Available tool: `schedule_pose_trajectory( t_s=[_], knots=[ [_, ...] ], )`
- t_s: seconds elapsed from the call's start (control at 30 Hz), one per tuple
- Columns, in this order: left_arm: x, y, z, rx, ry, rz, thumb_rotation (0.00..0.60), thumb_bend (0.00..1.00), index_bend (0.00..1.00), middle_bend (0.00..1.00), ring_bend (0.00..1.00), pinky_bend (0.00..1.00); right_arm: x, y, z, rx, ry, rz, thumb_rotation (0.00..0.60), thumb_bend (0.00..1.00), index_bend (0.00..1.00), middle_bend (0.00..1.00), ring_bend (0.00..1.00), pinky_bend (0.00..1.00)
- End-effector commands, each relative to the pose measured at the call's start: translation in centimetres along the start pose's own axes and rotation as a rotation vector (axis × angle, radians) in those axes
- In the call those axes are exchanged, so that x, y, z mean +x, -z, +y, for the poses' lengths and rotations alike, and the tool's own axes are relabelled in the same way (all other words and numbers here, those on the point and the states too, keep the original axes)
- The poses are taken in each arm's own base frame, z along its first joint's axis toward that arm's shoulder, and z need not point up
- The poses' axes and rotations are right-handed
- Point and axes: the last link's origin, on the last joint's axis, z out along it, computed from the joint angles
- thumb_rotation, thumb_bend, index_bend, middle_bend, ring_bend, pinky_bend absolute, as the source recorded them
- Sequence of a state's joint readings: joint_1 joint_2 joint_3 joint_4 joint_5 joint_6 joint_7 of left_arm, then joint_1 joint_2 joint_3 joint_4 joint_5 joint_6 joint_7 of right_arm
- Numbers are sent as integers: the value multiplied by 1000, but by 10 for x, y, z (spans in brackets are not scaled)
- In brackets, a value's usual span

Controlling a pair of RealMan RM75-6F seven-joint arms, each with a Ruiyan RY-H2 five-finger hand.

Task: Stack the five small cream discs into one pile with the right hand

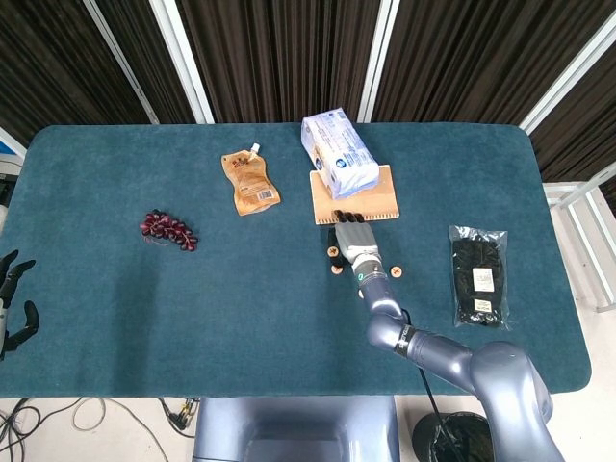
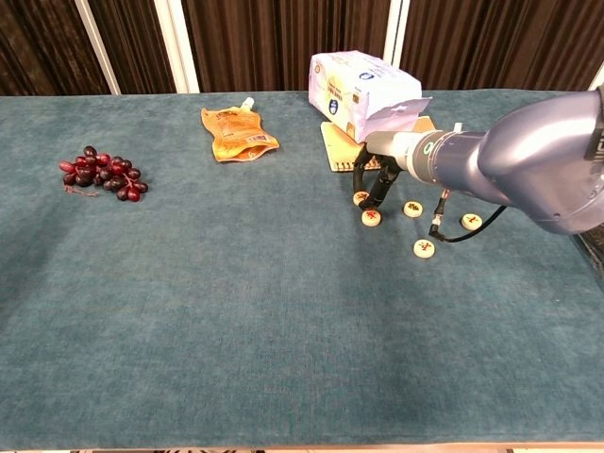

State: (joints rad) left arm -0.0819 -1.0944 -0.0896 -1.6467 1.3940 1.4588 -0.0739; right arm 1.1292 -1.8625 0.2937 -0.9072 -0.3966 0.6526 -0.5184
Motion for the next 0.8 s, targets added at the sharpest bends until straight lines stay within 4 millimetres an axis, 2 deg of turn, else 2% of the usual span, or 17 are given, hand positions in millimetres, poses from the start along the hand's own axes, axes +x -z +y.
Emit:
schedule_pose_trajectory(
  t_s=[0.03,0.4,0.6,0.8],
  knots=[
    [0,0,0,1,0,0,600,624,154,10,0,0,1,0,0,2,-4,1,600,406,532,0,0,0],
    [0,1,0,0,2,-2,600,624,154,10,0,0,24,6,3,21,-19,41,600,405,532,0,0,0],
    [0,1,1,-3,3,1,600,624,154,10,0,0,36,24,24,17,10,19,600,406,532,0,0,0],
    [0,1,2,-1,3,3,600,624,154,10,0,0,35,39,39,10,22,-23,600,406,532,0,0,0]
  ],
)
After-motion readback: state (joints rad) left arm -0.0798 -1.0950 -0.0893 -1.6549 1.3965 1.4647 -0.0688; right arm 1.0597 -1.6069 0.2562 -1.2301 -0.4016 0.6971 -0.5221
